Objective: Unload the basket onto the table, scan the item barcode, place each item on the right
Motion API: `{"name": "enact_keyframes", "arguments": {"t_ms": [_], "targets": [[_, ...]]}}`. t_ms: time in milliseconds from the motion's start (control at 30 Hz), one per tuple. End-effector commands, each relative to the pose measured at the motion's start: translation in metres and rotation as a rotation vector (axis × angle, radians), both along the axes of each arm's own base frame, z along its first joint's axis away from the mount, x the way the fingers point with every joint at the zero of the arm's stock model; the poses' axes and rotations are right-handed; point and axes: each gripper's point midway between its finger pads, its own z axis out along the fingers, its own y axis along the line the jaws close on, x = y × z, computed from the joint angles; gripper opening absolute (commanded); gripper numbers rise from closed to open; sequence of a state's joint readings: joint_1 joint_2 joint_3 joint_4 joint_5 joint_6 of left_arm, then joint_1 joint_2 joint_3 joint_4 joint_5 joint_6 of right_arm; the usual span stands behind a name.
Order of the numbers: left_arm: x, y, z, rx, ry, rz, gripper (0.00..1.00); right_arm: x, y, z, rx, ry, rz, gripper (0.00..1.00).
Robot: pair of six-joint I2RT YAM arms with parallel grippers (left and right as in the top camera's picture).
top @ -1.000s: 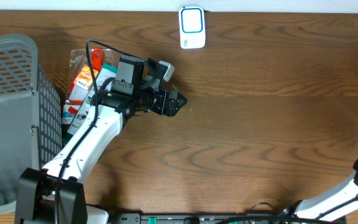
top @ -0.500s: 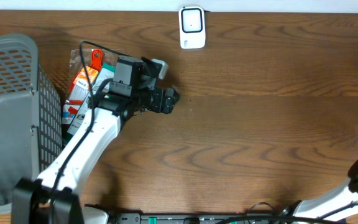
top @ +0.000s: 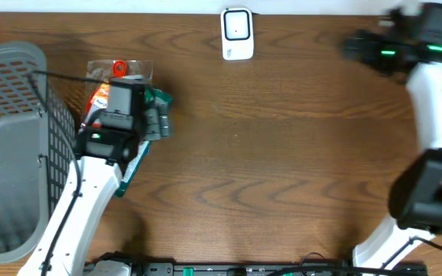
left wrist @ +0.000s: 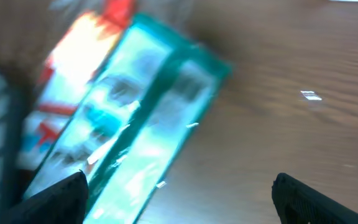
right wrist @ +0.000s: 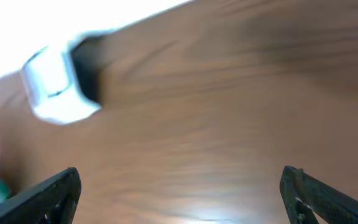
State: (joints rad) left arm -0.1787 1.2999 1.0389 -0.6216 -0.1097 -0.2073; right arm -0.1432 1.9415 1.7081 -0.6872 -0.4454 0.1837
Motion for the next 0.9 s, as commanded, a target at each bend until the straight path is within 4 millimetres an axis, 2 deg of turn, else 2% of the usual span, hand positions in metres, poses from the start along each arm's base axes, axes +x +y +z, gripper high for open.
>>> {"name": "enact_keyframes", "arguments": {"t_ms": [0,167,267,367,567,867], "targets": [[-0.007,0.036,-0.004,0.017,0.029,0.154,0.94,-0.007,0.094,-0.014,0.092,0.046,0.182,0.99],[-0.016,0.065,-0.011,0.023,0.077,0.236,0.94,-0.038,0.214,-0.033,0.288,0.156,0.405,0.99],[-0.021,0.077,-0.013,0.025,0.095,0.272,0.94,-0.058,0.264,-0.047,0.407,0.236,0.505,0.99],[-0.025,0.085,-0.020,0.030,0.128,0.297,0.94,-0.074,0.305,-0.064,0.523,0.302,0.600,0.99],[-0.024,0.089,-0.044,0.038,0.206,0.306,0.94,-0.090,0.354,-0.098,0.637,0.341,0.727,0.99],[-0.022,0.089,-0.087,0.052,0.334,0.304,0.94,-0.100,0.376,-0.126,0.656,0.397,0.730,0.96]]}}
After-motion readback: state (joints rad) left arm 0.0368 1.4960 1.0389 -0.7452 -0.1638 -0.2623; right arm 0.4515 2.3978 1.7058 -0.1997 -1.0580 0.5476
